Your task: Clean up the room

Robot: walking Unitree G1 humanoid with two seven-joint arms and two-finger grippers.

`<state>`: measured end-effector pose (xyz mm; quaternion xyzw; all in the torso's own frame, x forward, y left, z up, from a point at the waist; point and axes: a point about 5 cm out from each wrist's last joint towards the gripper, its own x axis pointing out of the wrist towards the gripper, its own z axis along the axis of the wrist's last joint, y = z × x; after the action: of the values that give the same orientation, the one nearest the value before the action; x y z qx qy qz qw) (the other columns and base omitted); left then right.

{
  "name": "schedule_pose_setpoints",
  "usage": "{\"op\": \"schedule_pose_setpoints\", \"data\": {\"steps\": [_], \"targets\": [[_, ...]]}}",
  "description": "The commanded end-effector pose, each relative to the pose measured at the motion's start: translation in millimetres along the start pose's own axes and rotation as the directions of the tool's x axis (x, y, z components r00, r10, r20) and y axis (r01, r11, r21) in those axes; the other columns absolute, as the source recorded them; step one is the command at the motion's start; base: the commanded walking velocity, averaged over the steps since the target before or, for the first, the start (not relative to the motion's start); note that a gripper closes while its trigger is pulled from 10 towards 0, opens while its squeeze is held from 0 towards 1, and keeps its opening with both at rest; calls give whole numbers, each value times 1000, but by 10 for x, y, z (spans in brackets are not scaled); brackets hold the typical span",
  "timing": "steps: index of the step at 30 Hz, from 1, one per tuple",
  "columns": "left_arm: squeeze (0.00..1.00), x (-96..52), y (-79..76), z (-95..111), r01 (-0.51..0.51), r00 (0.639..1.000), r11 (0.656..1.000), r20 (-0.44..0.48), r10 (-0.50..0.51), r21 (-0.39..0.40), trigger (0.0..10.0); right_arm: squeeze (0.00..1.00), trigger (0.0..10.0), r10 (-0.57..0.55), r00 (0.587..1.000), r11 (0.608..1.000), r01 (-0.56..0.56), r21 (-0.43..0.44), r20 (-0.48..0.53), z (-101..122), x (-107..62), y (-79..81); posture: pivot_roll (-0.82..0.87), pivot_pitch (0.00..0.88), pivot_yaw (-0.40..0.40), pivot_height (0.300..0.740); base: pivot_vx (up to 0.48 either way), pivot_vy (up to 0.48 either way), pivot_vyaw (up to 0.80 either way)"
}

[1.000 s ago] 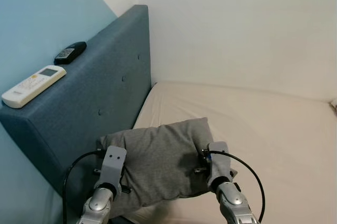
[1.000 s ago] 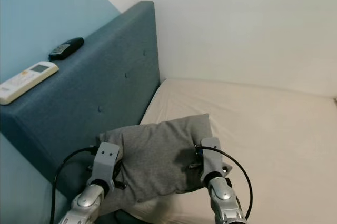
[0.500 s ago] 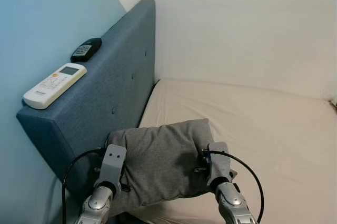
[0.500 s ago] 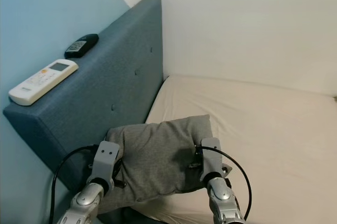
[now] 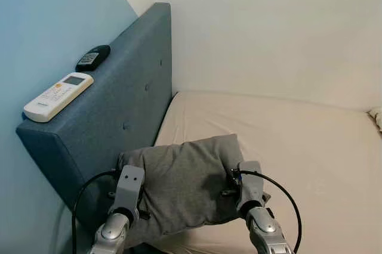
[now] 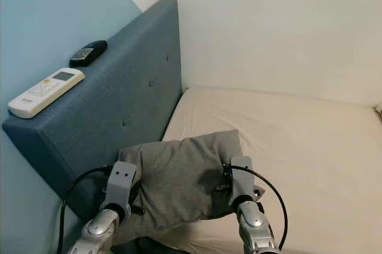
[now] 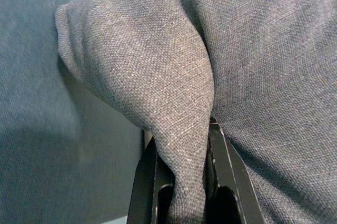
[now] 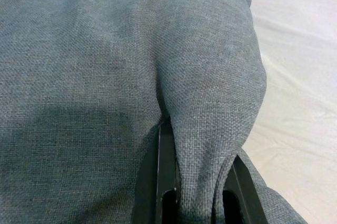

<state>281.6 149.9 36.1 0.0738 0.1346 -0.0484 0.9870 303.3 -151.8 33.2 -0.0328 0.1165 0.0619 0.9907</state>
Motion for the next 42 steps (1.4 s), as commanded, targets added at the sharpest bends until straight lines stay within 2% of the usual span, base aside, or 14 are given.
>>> {"op": "schedule_pose_setpoints", "data": {"steps": [1, 7, 16, 27, 42], "targets": [[0, -30, 13, -61, 12, 1000, 1000, -10, -12, 29, 10000, 0, 10000, 8, 999, 999, -10, -34, -41, -95, -35, 16, 8, 88, -26, 740, 0, 0, 0], [0, -97, 8, -275, 37, 995, 998, -90, -31, 58, 10000, 0, 10000, -23, 996, 998, 17, -61, -89, -202, -85, -57, 0, 79, -27, 740, 0, 0, 0], [0, -158, -1, -348, 41, 994, 998, -103, -36, 42, 10000, 0, 10000, 3, 994, 999, -8, -46, -106, -230, -88, -7, 2, 66, -37, 740, 0, 0, 0], [0, -152, 1, -329, 51, 995, 997, -85, -45, 59, 10000, 0, 10000, 11, 993, 998, -19, -65, -116, -271, -108, 27, 1, 64, -34, 740, 0, 0, 0], [0, -135, -28, -249, 71, 997, 997, -40, -70, 18, 10000, 0, 10000, 19, 994, 998, -25, -53, -111, -254, -99, 39, 1, 67, -38, 740, 18, 0, 0]]}}
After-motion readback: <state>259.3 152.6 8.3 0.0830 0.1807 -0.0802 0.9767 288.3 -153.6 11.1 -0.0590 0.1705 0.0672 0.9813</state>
